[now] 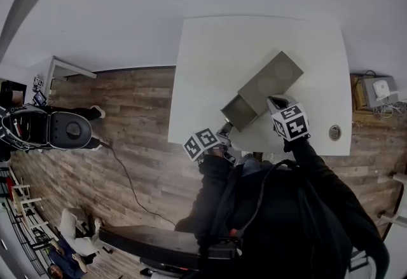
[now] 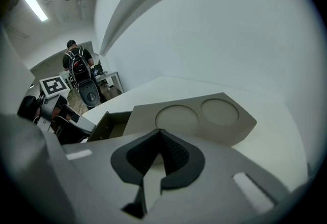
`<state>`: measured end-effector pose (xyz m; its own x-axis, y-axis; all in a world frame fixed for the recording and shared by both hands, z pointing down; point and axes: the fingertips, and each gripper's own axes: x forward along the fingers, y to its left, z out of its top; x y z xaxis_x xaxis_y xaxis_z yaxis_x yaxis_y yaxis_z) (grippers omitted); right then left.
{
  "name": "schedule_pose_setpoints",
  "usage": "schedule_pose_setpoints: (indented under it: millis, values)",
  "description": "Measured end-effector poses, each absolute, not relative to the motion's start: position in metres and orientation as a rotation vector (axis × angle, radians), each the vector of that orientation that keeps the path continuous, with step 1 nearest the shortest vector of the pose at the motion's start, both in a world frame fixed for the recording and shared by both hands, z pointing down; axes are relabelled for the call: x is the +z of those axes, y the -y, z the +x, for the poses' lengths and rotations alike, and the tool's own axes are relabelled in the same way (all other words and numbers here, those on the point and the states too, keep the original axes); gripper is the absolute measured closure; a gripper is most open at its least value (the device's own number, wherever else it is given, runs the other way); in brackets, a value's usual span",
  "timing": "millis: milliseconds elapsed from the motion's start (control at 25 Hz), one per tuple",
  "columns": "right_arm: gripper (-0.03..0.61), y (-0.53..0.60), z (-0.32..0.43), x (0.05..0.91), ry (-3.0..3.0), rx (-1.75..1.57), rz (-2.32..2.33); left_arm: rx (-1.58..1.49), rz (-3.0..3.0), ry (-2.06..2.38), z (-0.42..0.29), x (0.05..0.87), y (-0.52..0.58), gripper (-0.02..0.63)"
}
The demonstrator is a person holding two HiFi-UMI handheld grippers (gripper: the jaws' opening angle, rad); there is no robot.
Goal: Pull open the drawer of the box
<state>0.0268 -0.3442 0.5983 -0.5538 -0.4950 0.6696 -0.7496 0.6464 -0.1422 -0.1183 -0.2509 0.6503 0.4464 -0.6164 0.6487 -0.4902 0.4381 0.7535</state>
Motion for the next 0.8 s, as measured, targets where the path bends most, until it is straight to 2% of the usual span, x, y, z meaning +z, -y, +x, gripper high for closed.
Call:
schedule_pose_setpoints:
  millis: [800]
  values:
    - [0.586,0.344,0.025,0.597,2.277,0.556,0.973,-0.117,1.148,1.153,-0.137,0.654,0.234,0.592]
